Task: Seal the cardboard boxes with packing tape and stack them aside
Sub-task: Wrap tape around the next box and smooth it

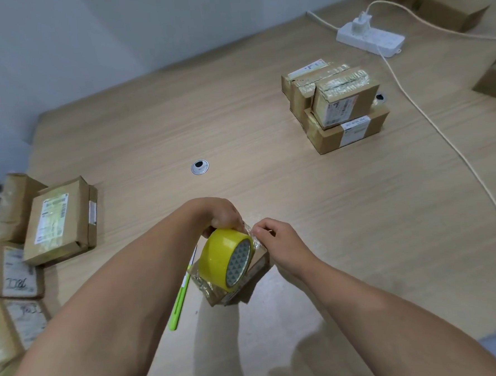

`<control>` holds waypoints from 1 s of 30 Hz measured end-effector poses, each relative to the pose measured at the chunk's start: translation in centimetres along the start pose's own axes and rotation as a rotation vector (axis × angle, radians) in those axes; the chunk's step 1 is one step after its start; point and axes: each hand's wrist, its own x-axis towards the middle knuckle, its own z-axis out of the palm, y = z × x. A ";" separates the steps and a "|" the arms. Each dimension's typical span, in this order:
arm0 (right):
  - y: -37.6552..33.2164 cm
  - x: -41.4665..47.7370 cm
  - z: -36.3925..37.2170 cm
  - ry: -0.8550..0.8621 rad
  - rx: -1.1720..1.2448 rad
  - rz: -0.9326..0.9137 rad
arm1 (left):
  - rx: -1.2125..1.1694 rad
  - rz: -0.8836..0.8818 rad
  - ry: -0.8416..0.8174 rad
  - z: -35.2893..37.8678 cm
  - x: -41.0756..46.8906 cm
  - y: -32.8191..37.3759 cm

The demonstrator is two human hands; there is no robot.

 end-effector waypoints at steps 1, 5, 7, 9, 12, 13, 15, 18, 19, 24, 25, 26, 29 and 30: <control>-0.1 0.2 -0.1 -0.002 -0.013 0.014 | -0.006 -0.001 0.001 0.0 0.0 0.0; -0.8 0.8 -0.3 0.007 -0.101 0.031 | -0.011 0.007 -0.016 0.0 0.5 -0.2; -1.1 1.1 -0.4 0.007 -0.154 0.022 | -0.014 0.012 -0.029 0.2 0.6 -0.3; -1.2 1.3 -0.4 0.010 -0.190 0.018 | -0.016 0.019 -0.036 0.4 0.7 -0.4; -1.1 1.6 -0.3 0.026 -0.245 -0.014 | -0.106 0.025 -0.029 0.8 0.3 -0.9; -1.1 1.7 -0.1 0.031 -0.270 -0.023 | -0.147 0.027 -0.022 0.9 0.1 -1.2; -1.1 1.9 0.1 0.050 -0.319 -0.033 | -0.220 0.033 -0.006 1.3 -0.1 -1.6; -1.1 1.8 0.5 0.062 -0.346 -0.040 | -0.327 0.051 0.021 1.9 -0.6 -2.0; -1.1 1.7 0.5 0.063 -0.335 -0.032 | -0.352 0.055 0.025 2.1 -0.7 -2.1; -1.5 1.7 0.6 0.028 -0.367 -0.019 | -0.352 0.024 0.053 2.7 -1.0 -2.2; -1.6 1.7 0.4 0.021 -0.367 -0.017 | -0.336 0.015 0.053 2.7 -0.9 -2.1; -1.5 1.6 0.3 0.011 -0.358 -0.008 | -0.318 0.001 0.052 2.7 -0.9 -2.1; -0.9 1.5 -0.1 -0.019 -0.236 0.091 | -0.264 -0.035 0.041 2.6 -0.9 -1.9; -0.7 1.5 -0.1 -0.025 -0.200 0.118 | -0.237 -0.046 0.040 2.6 -0.8 -1.7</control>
